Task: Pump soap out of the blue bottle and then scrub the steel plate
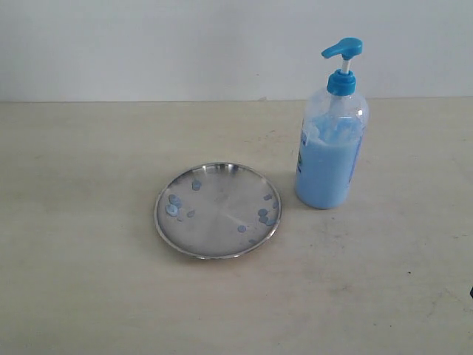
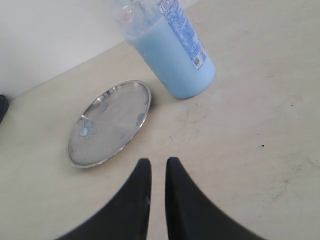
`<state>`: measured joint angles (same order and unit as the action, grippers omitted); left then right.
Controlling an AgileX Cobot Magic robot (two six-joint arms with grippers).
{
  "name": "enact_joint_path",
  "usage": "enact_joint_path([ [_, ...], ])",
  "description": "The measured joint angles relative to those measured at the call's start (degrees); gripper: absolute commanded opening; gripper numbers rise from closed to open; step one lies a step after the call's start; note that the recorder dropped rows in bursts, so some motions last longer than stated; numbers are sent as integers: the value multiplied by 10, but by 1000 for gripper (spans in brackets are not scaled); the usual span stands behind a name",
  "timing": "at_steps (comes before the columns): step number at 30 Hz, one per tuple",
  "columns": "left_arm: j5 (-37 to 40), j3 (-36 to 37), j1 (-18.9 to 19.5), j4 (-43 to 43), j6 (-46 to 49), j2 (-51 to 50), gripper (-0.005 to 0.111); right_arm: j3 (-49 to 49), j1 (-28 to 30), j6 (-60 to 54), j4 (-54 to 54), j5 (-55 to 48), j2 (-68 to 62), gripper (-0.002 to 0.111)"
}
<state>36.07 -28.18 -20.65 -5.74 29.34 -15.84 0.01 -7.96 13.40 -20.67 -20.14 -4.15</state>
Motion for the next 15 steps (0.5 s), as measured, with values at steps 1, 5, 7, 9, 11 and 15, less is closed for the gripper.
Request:
enact_joint_path([
  [1, 4, 3, 0, 4, -7, 11, 4, 0, 0, 0, 0, 0, 0, 0],
  [5, 12, 5, 0, 41, -81, 37, 4, 0, 0, 0, 0, 0, 0, 0],
  [7, 25, 5, 0, 67, -130, 38, 4, 0, 0, 0, 0, 0, 0, 0],
  [9, 49, 6, 0, 101, -182, 38, 4, 0, 0, 0, 0, 0, 0, 0],
  [11, 71, 8, 4, 129, -226, 40, 4, 0, 0, 0, 0, 0, 0, 0],
  [15, 79, 13, 91, 133, -270, 48, 4, 0, 0, 0, 0, 0, 0, 0],
])
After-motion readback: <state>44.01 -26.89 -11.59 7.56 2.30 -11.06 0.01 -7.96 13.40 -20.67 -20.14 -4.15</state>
